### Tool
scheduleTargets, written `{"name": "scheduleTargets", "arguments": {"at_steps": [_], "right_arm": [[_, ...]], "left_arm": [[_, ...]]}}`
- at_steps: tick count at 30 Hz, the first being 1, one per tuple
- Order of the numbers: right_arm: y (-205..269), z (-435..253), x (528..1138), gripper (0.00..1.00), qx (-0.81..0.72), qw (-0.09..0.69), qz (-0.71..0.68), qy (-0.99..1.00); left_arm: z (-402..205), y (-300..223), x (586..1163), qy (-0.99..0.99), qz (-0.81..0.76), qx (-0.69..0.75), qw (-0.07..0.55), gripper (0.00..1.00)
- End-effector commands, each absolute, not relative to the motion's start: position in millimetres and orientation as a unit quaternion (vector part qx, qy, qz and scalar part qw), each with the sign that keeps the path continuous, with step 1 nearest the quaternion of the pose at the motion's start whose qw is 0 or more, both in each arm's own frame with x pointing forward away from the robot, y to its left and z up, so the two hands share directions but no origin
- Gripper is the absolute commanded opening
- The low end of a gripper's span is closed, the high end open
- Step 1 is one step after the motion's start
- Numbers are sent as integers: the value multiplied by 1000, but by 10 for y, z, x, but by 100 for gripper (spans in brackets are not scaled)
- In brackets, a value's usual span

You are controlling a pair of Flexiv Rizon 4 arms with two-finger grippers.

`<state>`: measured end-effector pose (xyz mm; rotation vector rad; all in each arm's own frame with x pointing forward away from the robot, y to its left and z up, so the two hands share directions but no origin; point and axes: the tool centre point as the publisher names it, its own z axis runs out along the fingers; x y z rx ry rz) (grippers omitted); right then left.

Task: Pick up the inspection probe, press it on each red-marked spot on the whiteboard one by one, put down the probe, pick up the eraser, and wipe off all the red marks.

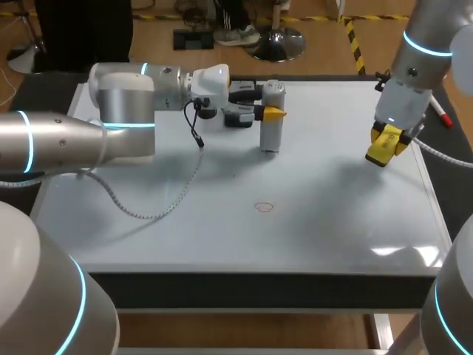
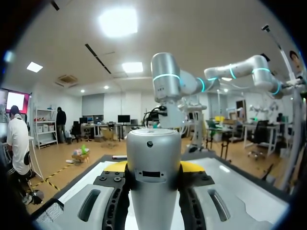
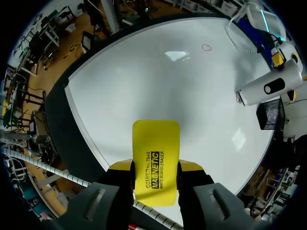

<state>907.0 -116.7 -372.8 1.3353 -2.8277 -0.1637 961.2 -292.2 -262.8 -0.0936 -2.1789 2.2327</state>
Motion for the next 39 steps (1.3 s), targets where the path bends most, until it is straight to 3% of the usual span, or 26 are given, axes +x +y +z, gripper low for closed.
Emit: {"name": "scheduleTargets", "arguments": {"at_steps": [1, 14, 39], "right_arm": [[-1170, -3723, 9076, 0, 427, 6, -51, -903], [-1170, -3723, 9076, 0, 427, 6, -51, -903], [-1170, -3723, 9076, 0, 427, 6, -51, -903]], "left_arm": [[-2430, -2898, 9622, -704, 710, -28, 8, 0], [-1969, -2915, 9865, -700, 713, -34, 8, 0], [-1686, -3376, 10789, -695, 717, -46, 9, 0]]}}
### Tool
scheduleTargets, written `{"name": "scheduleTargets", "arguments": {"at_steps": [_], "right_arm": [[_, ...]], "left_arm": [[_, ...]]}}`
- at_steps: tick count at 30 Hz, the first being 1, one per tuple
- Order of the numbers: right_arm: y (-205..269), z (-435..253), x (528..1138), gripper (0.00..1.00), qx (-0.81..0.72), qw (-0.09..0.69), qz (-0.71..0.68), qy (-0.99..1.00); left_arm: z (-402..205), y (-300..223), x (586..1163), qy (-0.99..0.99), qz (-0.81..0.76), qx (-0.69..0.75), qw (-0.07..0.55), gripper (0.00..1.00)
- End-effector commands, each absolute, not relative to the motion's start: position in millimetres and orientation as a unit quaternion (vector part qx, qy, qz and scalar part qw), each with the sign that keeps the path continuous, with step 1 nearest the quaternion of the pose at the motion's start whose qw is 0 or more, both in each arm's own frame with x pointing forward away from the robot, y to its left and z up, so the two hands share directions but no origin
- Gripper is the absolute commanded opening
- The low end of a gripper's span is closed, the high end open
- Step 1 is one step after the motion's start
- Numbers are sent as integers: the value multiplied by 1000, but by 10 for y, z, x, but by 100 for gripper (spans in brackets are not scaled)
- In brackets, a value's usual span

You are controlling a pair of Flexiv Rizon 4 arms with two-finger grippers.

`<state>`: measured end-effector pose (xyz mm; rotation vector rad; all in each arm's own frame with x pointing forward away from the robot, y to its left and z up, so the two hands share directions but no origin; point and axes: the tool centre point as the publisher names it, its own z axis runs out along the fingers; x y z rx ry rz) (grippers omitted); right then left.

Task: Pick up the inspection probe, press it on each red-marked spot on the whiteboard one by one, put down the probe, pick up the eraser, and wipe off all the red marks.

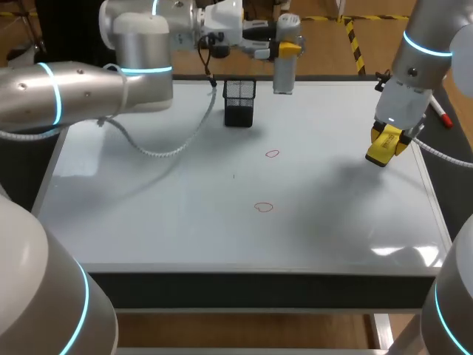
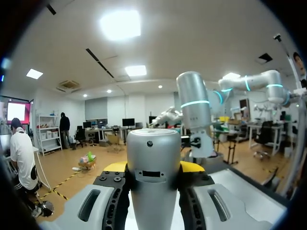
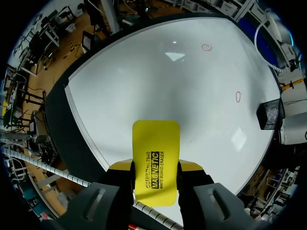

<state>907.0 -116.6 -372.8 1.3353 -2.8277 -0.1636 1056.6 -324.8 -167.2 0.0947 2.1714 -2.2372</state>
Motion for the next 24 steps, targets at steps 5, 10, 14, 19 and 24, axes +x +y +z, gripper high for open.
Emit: {"name": "scheduleTargets", "arguments": {"at_steps": [5, 10, 14, 19, 24], "right_arm": [[-1170, -3723, 9076, 0, 427, 6, -51, -903], [-1170, -3723, 9076, 0, 427, 6, -51, -903], [-1170, -3723, 9076, 0, 427, 6, -51, -903], [-1170, -3723, 9076, 0, 427, 6, -51, -903], [-1170, -3723, 9076, 0, 427, 6, -51, -903]], "left_arm": [[-1755, -3448, 10969, 703, -710, 39, -13, 0], [-1833, -3455, 11062, 705, -709, 24, -12, 0], [-1851, -3448, 11079, 705, -708, 22, -12, 0], [-1851, -3448, 11079, 705, -708, 22, -12, 0], [-1851, -3448, 11079, 705, -708, 22, -12, 0]]}}
